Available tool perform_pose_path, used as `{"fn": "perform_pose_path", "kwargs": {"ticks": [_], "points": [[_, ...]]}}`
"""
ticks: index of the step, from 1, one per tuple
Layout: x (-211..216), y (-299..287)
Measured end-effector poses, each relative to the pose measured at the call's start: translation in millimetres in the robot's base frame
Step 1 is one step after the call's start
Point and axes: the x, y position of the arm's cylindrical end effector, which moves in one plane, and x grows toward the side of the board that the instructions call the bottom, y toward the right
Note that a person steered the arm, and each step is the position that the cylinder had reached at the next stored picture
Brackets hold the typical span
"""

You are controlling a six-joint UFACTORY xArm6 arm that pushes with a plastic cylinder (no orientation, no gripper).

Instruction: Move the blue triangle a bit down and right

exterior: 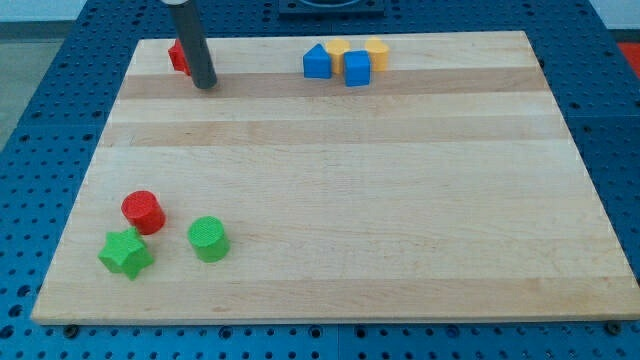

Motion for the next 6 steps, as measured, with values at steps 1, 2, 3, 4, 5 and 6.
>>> {"fn": "perform_pose_path", "kwargs": {"ticks": [1,2,3,4,5,6], "points": [[-11.3,33.0],[-27.8,67.0],[-52.0,89.7],[-52.3,122.2],[-36.5,136.2],[-19.2,153.2]]}}
